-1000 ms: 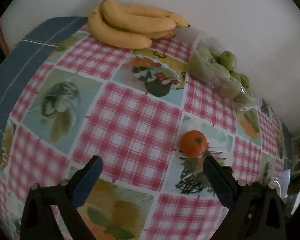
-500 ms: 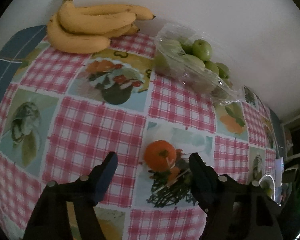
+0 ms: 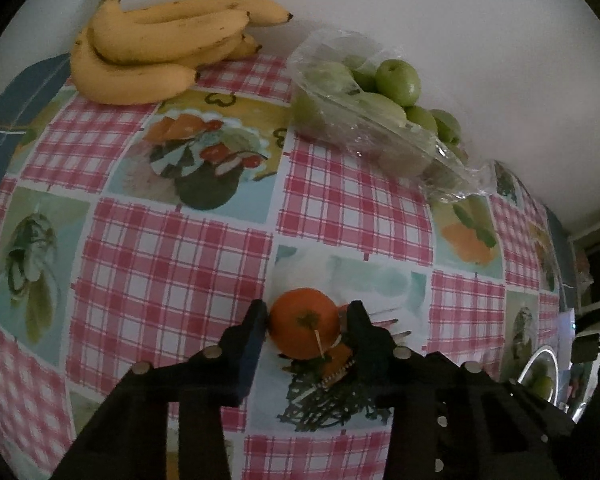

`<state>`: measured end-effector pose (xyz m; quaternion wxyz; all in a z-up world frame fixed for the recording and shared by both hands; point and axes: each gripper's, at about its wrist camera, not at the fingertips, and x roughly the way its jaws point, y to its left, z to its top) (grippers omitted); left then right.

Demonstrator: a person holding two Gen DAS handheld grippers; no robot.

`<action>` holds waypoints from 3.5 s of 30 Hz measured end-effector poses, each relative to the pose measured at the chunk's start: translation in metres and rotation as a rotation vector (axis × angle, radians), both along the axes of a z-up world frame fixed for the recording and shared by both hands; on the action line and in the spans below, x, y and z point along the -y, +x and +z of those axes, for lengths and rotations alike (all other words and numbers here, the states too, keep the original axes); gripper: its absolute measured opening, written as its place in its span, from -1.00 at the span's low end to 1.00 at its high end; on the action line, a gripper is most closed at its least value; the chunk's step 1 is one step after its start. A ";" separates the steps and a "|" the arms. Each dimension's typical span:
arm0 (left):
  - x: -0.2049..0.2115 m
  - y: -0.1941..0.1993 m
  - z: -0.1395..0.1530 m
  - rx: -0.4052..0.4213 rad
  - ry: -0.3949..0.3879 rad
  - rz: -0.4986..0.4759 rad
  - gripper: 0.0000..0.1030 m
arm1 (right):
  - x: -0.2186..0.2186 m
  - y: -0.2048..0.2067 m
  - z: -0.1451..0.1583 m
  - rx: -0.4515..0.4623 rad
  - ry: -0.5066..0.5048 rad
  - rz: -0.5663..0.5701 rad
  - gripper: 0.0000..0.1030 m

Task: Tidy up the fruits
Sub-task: 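Close the left tool on the orange while the right tool grasps the dark plum, then carry the orange in the left tool while the right tool carries the plum over the bowl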

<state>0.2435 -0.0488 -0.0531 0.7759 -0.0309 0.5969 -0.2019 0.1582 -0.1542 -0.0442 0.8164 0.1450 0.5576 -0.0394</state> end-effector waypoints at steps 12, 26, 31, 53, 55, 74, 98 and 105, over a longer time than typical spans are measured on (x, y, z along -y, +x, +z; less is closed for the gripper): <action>-0.009 -0.008 0.010 0.006 -0.008 0.043 -0.23 | 0.001 -0.007 0.006 0.011 0.024 -0.014 -0.48; -0.018 -0.065 0.063 0.005 -0.026 0.093 -0.23 | -0.005 -0.064 0.069 0.073 0.021 -0.029 -0.56; -0.029 -0.084 0.070 0.008 -0.043 0.155 -0.23 | -0.003 -0.083 0.079 0.083 0.044 -0.047 -0.55; -0.069 -0.063 0.016 -0.015 -0.084 0.404 -0.23 | 0.003 -0.018 0.001 -0.057 0.069 -0.070 -0.23; -0.068 -0.062 0.013 -0.023 -0.092 0.403 -0.23 | -0.001 -0.013 -0.002 -0.062 0.045 -0.061 -0.23; -0.057 -0.071 0.025 -0.027 -0.138 0.375 -0.23 | -0.017 -0.029 0.028 -0.015 -0.037 -0.044 -0.44; -0.033 -0.142 0.052 0.054 -0.033 0.222 -0.23 | 0.019 -0.144 0.069 0.058 0.005 -0.234 -0.44; -0.015 -0.162 0.053 0.063 -0.005 0.160 -0.23 | 0.043 -0.166 0.068 0.051 0.011 -0.288 -0.44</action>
